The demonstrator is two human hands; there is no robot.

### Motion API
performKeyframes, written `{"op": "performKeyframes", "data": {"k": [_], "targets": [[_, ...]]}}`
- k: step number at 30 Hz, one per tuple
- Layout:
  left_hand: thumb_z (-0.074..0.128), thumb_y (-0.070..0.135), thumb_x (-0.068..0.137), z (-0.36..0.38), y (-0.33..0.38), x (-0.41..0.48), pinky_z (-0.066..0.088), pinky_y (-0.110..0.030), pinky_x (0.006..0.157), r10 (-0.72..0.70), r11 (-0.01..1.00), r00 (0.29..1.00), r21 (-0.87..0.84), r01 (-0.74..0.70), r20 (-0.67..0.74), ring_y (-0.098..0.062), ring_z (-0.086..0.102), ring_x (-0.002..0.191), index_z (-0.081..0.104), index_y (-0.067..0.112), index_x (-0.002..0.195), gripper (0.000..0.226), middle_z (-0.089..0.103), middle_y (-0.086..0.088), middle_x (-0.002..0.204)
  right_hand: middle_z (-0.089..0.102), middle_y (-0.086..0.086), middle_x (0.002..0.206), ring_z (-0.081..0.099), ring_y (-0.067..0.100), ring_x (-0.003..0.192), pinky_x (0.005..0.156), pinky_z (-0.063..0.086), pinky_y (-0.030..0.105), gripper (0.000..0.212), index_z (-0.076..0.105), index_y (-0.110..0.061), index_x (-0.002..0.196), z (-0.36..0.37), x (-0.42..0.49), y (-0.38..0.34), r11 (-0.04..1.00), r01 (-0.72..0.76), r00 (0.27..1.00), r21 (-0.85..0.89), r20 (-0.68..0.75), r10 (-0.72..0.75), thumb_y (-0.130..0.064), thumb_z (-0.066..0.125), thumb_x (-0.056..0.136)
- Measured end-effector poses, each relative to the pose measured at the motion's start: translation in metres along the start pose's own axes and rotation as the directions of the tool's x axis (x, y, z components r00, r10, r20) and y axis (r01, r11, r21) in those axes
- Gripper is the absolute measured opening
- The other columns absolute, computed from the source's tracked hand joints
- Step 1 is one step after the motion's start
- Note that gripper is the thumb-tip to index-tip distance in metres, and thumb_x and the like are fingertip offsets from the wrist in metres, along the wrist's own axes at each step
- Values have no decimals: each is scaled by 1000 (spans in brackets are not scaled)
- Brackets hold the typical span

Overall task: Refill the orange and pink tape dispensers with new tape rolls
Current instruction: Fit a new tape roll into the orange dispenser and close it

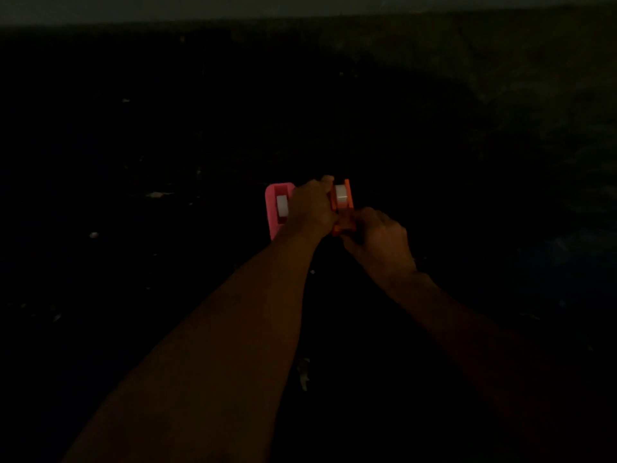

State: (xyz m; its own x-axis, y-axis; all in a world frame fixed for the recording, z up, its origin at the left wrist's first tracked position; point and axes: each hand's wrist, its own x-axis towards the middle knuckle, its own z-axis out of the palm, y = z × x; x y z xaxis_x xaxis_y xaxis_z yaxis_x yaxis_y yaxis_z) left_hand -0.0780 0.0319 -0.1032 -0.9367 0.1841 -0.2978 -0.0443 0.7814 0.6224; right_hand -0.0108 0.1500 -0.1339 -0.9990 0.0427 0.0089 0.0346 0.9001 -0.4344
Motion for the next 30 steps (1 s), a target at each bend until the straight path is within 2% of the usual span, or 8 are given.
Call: {"op": "performKeyframes", "data": {"k": [5, 9, 12, 17, 20, 23, 28, 30], "targets": [[74, 14, 81, 1, -1, 2, 36, -34, 113, -27, 999, 1000, -23, 27, 14, -27, 47, 131, 33, 16, 149, 79, 45, -11, 144, 67, 8, 106, 63, 26, 96, 79, 52, 34, 47, 56, -21, 118, -4, 7, 3, 987, -64, 997, 146, 47, 57, -43, 64, 78], [74, 17, 80, 2, 0, 2, 36, -35, 113, -15, 1000, 1000, 4, 15, 15, -27, 47, 131, 31, 16, 149, 81, 45, -11, 144, 68, 0, 97, 64, 12, 88, 82, 53, 28, 35, 63, -30, 113, -14, 10, 3, 942, -101, 983, 319, 180, 44, -26, 67, 78], [72, 16, 83, 3, 0, 5, 38, -34, 111, -16, 1000, 1000, 24, 16, 8, -26, 49, 130, 31, 17, 149, 78, 47, -10, 144, 62, -8, 90, 62, 8, 85, 73, 44, 7, 33, 66, -25, 113, -12, 8, 3, 937, -109, 984, 332, 173, 53, -20, 68, 81], [67, 16, 87, 5, 2, 6, 38, -28, 105, -42, 999, 999, -34, 42, 22, -24, 49, 129, 28, 19, 150, 75, 46, -8, 144, 68, 21, 102, 62, 35, 95, 84, 47, 38, 42, 65, -6, 114, -18, 5, -1, 953, -27, 997, 303, 72, 5, -22, 75, 76], [69, 14, 85, 7, 1, 5, 37, -33, 111, -48, 998, 999, -44, 49, 18, -26, 48, 130, 27, 20, 150, 78, 46, -9, 145, 68, 17, 100, 63, 31, 94, 81, 47, 34, 40, 65, -8, 113, -17, 6, 2, 952, -51, 994, 302, 110, 18, -21, 75, 76], [72, 13, 82, 6, 0, 6, 38, -39, 112, -53, 999, 998, -6, 53, 36, -27, 48, 131, 26, 20, 151, 82, 46, -11, 145, 63, 0, 93, 64, 16, 90, 76, 48, 19, 30, 67, -20, 108, -13, 8, 3, 929, -143, 982, 342, 164, 91, -20, 71, 79], [71, 21, 85, 2, 4, 4, 36, -40, 113, -37, 996, 997, 80, 32, 61, -29, 45, 133, 17, 20, 153, 87, 42, -13, 148, 59, -10, 89, 60, 10, 89, 77, 44, 16, 36, 64, -28, 115, -13, 10, 1, 928, -172, 973, 330, 204, 108, -19, 68, 80], [69, 21, 86, 1, 6, 4, 37, -40, 112, -53, 993, 996, 107, 45, 72, -28, 46, 132, 13, 21, 154, 88, 42, -12, 147, 64, -2, 98, 63, 15, 94, 86, 51, 26, 39, 62, -31, 116, -12, 10, 0, 930, -180, 972, 319, 205, 118, -20, 68, 79]]}}
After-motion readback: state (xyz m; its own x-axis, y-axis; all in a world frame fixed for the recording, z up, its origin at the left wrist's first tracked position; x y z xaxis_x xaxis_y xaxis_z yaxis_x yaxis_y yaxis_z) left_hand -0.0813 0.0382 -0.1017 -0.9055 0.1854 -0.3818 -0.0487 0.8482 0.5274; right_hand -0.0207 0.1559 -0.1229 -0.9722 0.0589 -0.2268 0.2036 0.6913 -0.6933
